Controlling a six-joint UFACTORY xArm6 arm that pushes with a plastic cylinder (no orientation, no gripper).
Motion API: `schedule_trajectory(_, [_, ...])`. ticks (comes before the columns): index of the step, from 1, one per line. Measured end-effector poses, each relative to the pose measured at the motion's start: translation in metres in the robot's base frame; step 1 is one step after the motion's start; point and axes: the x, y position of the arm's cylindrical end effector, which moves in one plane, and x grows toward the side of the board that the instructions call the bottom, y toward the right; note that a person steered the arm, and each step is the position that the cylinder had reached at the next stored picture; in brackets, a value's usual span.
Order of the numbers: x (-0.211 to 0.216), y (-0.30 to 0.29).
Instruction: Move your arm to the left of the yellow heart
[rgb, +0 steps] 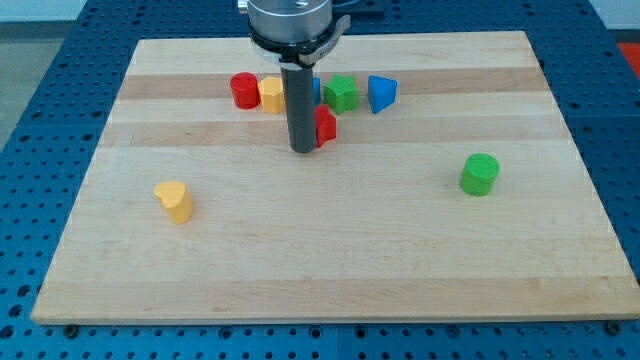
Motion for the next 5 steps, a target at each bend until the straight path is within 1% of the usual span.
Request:
schedule_trajectory(1, [0.026,0.0])
schedule_trajectory(2, [0.077,-0.031])
schedule_trajectory(3, [0.071,-0.084])
schedule_trajectory(4, [0.053,-0.14])
schedule_trajectory(5, [0.059,-0.188])
